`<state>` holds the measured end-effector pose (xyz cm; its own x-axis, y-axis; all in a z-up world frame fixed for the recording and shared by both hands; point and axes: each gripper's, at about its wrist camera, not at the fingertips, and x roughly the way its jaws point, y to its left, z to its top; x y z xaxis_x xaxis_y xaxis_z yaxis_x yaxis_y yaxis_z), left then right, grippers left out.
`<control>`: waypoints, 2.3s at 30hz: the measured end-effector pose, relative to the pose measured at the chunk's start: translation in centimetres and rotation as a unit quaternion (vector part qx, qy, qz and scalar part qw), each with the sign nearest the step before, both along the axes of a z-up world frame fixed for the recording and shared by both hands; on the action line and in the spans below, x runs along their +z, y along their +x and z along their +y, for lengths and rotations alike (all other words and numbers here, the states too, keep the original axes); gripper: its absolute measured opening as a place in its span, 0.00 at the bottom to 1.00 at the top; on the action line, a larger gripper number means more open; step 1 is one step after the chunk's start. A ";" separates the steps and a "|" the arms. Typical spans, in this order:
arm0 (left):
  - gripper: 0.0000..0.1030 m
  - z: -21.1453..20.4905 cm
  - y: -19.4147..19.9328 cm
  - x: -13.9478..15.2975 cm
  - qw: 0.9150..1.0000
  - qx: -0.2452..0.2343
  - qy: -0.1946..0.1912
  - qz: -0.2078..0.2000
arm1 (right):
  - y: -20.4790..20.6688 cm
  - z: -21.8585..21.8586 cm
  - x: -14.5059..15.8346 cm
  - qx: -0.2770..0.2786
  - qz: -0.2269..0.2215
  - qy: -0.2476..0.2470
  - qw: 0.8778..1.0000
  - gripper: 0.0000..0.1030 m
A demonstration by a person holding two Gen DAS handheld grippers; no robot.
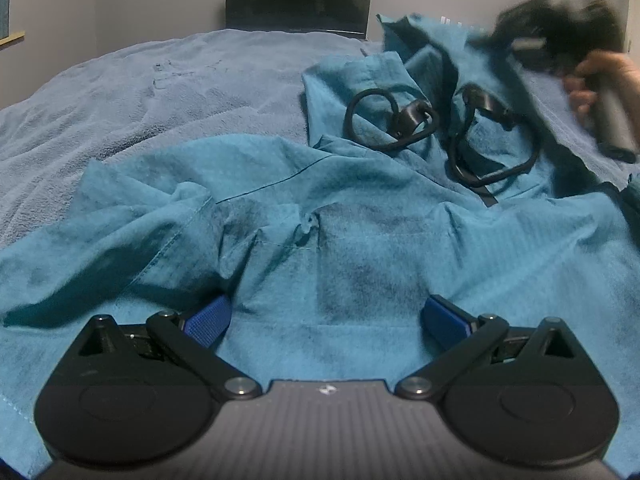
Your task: Fold large clothes
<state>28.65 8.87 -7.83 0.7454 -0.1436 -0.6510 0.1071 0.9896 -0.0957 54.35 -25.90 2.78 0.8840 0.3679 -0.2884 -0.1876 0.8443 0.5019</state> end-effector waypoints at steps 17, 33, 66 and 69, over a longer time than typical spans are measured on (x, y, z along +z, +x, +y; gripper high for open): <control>0.98 6.3 -6.3 7.3 0.988 0.118 -0.085 -0.050 | -30.0 5.6 2.2 0.137 -0.144 -0.201 0.959 0.03; 0.98 10.1 -16.8 15.0 0.980 0.138 -0.100 -0.104 | -41.6 5.0 -5.2 0.088 -0.006 -0.225 0.970 0.46; 0.91 1.9 -15.2 15.0 0.979 -0.170 -0.108 -0.036 | -38.5 2.9 -1.8 -0.024 0.062 -0.062 0.996 0.57; 0.91 2.8 -14.5 15.3 0.983 -0.118 -0.126 -0.071 | -39.2 4.8 0.3 -0.024 0.003 -0.101 0.995 0.57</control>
